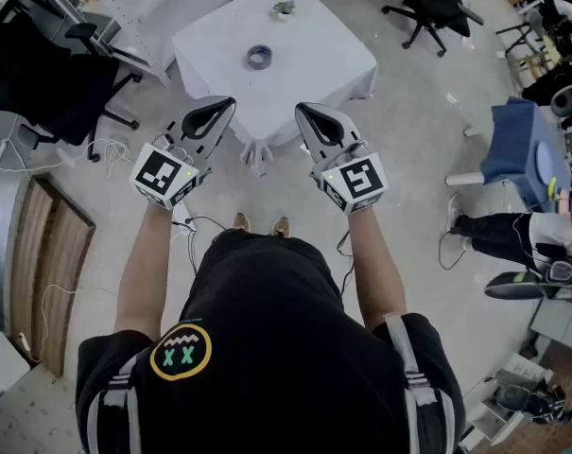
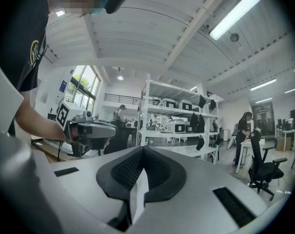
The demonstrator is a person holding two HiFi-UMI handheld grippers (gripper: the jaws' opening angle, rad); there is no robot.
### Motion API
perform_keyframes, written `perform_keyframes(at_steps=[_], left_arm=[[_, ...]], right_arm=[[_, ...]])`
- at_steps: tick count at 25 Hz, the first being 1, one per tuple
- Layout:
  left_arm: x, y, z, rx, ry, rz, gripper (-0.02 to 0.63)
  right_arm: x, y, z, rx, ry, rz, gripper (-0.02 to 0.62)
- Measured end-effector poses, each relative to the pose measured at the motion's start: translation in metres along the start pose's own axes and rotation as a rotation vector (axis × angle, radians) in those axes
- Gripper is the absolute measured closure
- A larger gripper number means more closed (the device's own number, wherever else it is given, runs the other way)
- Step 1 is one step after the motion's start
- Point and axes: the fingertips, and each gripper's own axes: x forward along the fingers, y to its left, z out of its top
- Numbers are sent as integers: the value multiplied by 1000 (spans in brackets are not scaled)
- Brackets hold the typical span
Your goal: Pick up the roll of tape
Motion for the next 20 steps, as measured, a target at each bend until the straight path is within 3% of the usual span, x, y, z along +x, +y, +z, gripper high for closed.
perform_keyframes(at_steps=[20], left_arm=[[2,1,-3,-3,11,6,589]], right_arm=[[1,-9,-3,36,-8,-23,575]])
